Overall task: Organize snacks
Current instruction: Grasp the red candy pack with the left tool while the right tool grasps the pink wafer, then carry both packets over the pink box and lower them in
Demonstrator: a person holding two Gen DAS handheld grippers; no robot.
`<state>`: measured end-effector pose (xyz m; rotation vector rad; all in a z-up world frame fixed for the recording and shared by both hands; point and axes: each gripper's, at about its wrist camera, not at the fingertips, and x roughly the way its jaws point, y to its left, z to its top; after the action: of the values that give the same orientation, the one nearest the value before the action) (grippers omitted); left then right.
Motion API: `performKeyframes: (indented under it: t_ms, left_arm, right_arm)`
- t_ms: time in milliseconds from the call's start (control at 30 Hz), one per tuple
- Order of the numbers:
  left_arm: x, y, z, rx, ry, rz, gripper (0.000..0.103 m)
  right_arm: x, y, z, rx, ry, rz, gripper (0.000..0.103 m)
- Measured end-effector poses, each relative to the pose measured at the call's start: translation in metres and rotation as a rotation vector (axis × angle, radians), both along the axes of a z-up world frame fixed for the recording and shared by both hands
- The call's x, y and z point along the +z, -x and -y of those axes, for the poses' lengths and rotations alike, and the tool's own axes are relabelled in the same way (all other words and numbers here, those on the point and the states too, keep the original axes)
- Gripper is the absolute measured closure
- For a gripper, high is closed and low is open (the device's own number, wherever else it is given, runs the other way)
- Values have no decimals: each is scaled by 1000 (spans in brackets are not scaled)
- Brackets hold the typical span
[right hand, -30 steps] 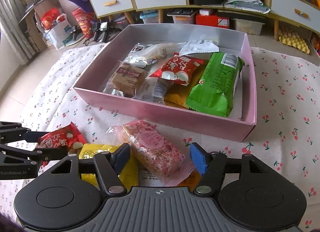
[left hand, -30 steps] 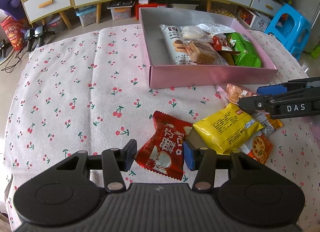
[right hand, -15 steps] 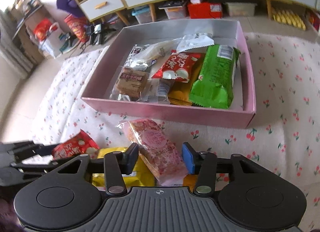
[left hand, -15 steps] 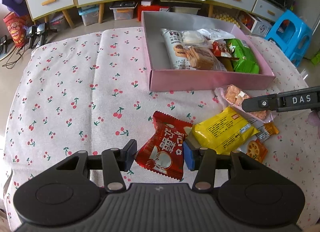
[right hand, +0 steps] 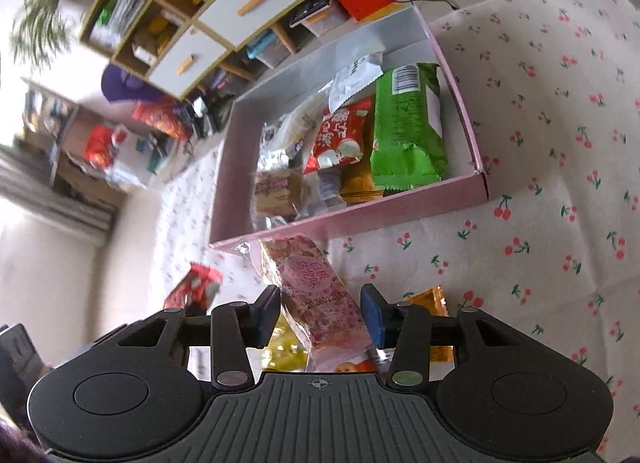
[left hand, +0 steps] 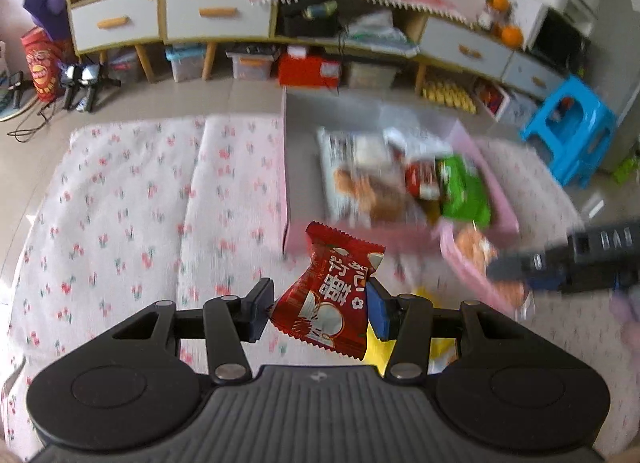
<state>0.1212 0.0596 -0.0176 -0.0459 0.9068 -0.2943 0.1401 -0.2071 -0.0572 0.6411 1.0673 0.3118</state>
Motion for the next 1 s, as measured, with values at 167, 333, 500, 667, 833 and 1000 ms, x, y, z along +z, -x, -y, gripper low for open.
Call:
performKeyframes:
  t_ms: [167,333,500,667,833,1000]
  left_arm:
    - [7,-34,16,17,-11,69,58]
    - [3,-68,30,35,-3,92,58]
    - [-3,-92,36,79,5,89,57]
    - [-9,-110,35,128,39,82,56]
    - [-12,-110,35,133,11,106,46]
    - [-15,-94,25,138,52,79,37]
  right_arm:
    - [1,-1,12,-53,-81,-11,60]
    - [4,-4,24,-92,-110,-8,60]
    - [8,-5,35,-134,-143,7,60]
    - [7,-9,38,-152,-175,13,66]
    - [5,-13,35,-152,-174,23,66]
    - [0,-16,32,-140,-152,14,66]
